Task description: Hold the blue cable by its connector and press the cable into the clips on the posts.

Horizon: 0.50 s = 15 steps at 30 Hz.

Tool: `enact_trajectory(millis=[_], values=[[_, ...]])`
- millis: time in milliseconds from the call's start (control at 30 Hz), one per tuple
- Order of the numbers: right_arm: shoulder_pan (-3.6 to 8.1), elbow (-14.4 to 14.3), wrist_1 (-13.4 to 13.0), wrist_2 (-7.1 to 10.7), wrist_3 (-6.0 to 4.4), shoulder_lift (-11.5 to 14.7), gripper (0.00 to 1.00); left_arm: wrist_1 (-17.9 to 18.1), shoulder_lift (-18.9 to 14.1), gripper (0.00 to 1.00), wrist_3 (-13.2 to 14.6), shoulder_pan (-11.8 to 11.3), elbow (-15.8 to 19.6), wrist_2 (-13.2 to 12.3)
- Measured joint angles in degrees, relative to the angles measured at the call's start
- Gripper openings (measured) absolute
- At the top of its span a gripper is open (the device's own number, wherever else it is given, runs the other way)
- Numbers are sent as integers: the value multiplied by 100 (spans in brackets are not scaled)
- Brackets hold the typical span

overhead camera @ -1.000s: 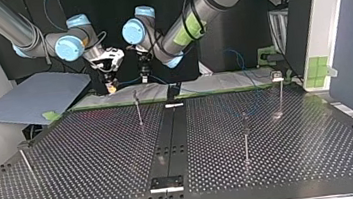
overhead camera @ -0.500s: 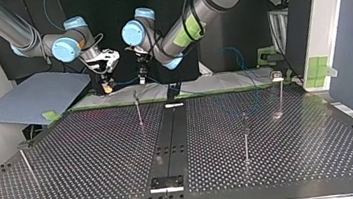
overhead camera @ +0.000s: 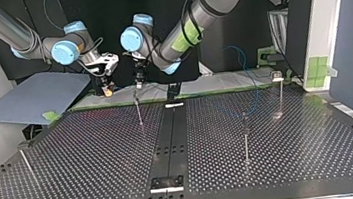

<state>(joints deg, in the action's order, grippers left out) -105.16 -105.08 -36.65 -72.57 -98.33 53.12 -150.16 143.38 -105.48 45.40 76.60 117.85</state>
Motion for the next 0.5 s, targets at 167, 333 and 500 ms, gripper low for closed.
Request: enact_trajectory(millis=[167,333,500], values=[[25,44,-7,9,-22,-24,0,-100,185,0,-14,-17,-176,16],[66,199,-7,14,-26,-176,0,-88,217,0,-15,-69,-205,39],[83,294,-5,28,-19,-265,0,-85,219,0,-9,-142,-205,31]])
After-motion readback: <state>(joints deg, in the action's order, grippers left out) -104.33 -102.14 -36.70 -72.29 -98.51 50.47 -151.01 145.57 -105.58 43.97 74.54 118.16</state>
